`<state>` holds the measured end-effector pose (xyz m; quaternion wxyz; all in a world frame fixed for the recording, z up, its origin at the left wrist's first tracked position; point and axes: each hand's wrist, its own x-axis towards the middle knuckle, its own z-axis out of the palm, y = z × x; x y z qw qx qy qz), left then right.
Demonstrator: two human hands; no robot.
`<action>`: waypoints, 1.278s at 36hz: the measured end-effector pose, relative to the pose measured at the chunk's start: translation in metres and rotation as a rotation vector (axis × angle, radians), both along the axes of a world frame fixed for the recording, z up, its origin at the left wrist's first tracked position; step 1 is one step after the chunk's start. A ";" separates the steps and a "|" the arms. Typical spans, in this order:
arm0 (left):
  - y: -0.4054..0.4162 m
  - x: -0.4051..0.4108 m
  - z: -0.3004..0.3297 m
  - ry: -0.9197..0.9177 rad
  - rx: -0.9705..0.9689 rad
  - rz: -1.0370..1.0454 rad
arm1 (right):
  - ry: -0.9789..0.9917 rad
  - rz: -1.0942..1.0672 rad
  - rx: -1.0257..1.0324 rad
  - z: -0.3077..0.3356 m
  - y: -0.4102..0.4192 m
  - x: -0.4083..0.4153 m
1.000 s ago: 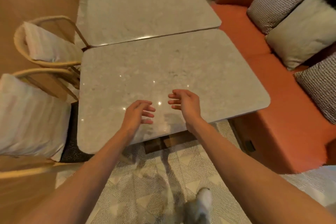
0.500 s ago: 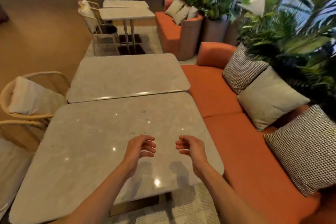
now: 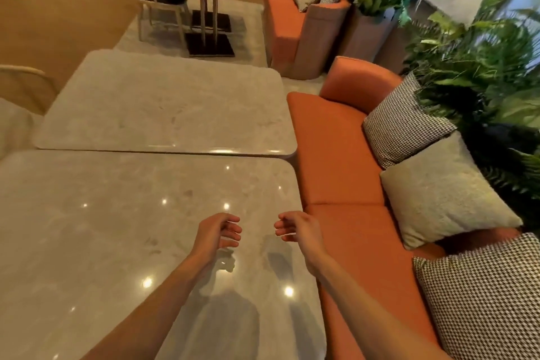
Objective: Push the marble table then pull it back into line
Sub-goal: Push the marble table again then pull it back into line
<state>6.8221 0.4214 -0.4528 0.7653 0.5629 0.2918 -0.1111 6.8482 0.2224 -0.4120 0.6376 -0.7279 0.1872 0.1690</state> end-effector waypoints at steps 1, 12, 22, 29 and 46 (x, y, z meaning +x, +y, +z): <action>0.000 0.004 -0.003 0.016 -0.010 0.020 | 0.012 0.016 -0.008 -0.001 -0.001 0.010; 0.008 0.025 -0.021 0.207 -0.064 0.334 | 0.090 0.335 -0.045 -0.024 0.024 0.083; -0.023 -0.029 -0.033 0.253 -0.040 0.722 | 0.195 0.614 0.024 -0.056 0.048 0.107; -0.055 -0.084 -0.032 0.222 -0.058 1.036 | 0.174 0.811 -0.010 -0.059 0.060 0.090; -0.141 -0.106 -0.073 0.203 -0.270 1.297 | 0.129 1.107 -0.203 -0.078 0.025 0.088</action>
